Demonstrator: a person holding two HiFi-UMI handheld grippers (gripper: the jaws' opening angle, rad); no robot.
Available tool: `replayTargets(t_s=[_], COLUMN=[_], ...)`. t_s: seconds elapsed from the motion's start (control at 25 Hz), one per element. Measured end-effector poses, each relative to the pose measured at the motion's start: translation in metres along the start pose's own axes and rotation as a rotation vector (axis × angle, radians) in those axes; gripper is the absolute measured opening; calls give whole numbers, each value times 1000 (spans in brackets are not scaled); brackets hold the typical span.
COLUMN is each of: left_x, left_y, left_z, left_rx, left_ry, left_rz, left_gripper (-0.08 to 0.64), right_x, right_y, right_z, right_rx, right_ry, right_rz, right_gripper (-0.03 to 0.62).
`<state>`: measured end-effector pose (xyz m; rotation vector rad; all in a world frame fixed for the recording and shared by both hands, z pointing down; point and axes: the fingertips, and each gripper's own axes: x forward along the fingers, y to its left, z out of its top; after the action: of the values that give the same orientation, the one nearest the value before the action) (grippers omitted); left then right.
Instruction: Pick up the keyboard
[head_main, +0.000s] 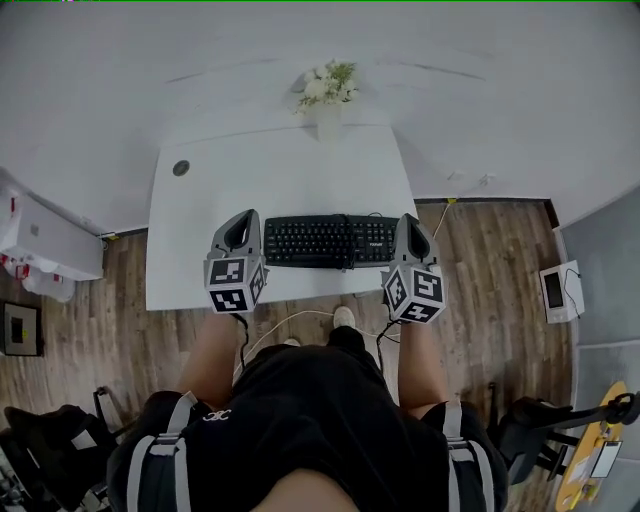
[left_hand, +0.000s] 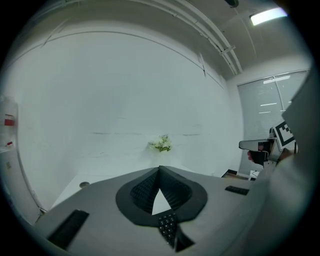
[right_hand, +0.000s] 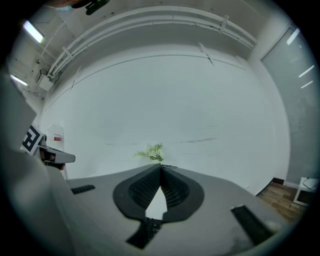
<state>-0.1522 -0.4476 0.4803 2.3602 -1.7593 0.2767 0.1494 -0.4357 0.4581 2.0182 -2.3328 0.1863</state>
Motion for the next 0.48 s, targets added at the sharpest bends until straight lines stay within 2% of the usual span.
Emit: replayTargets(t_s=[0.28, 0.48], left_x=[22, 40], left_y=[-5, -1], left_z=[-14, -39], left_rx=[-5, 8], left_ry=[42, 119], left_rz=[43, 65], left_gripper=[5, 5], right_x=[18, 29], right_y=[-40, -63], right_z=[-20, -51], right_rx=[-2, -1], right_ry=[50, 110], right_rz=[36, 35], right_gripper=[2, 2])
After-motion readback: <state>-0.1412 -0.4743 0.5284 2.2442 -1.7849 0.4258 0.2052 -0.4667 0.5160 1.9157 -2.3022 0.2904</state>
